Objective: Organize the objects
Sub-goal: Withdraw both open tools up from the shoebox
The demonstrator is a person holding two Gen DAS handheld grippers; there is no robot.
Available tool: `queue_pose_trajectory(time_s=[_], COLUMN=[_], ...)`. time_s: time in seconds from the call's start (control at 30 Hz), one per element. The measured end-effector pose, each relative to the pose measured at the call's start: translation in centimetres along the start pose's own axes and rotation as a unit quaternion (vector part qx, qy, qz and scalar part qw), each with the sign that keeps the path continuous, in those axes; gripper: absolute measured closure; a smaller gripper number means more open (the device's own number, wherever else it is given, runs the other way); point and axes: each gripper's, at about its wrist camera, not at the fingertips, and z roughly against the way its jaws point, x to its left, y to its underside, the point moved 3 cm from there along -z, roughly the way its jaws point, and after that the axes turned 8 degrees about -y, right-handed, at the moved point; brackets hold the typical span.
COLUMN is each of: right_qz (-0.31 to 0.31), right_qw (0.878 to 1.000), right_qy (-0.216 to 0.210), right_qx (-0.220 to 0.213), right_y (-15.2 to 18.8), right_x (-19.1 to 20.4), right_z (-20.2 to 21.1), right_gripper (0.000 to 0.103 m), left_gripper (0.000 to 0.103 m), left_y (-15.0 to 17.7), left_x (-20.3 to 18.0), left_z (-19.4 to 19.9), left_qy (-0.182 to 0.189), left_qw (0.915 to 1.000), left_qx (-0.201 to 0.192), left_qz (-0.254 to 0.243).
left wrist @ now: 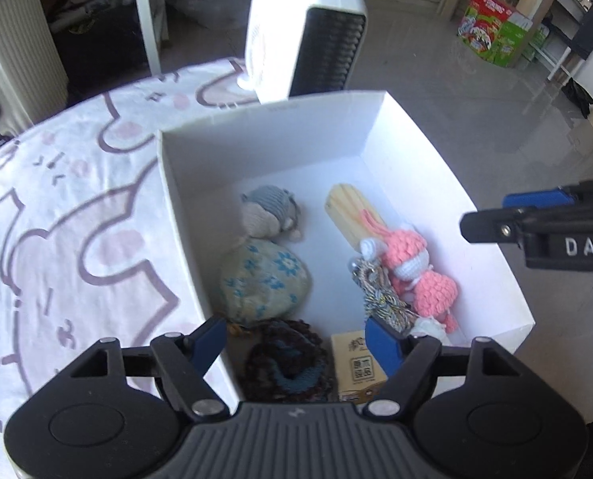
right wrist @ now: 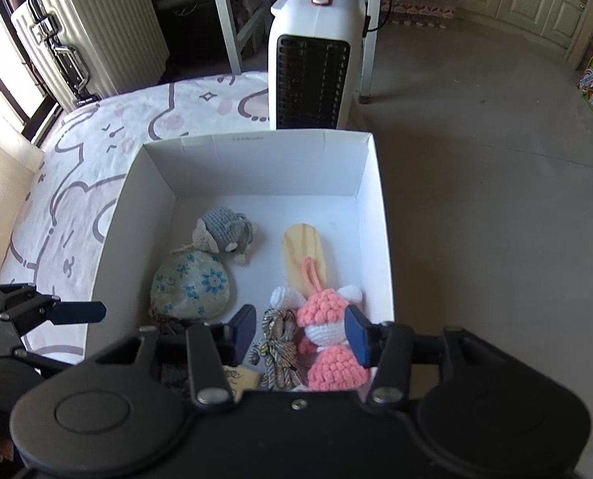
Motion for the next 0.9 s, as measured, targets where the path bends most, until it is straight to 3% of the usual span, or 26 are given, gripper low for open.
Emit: queue_pose_trajectory(time_s=[0.17,0.43,0.83,0.9], right_qz=[-0.018,-0.053,-0.048,-0.049], right_qw=[0.999,0.991,0.984,0.983], right_qy=[-0.006,0.014,0.056,0.064], right_qx=[-0.047,-0.123,-0.162,-0.163], right_y=[1.2,3.6,8.4,9.3], right_x=[1.4,3.3,5.7,5.8], right_z=[3.2,8.1,11.6,11.8], right_gripper=[0.05,0.038,0.019,0.009], left_gripper=[0.019,0.01,0.004,0.002], left_y=[0.0,1.5,5.4,6.2], left_x=[1.7,3.4,4.6,4.9], left_z=[3.4,9.3,13.7,13.9], left_qy=[-0.02,-0.04,-0.062,-0.064], left_qw=[0.9989,0.9924,0.9824,0.9814], left_qx=[-0.043,-0.116,-0.174,-0.178], left_qz=[0.002,0.006,0.027,0.032])
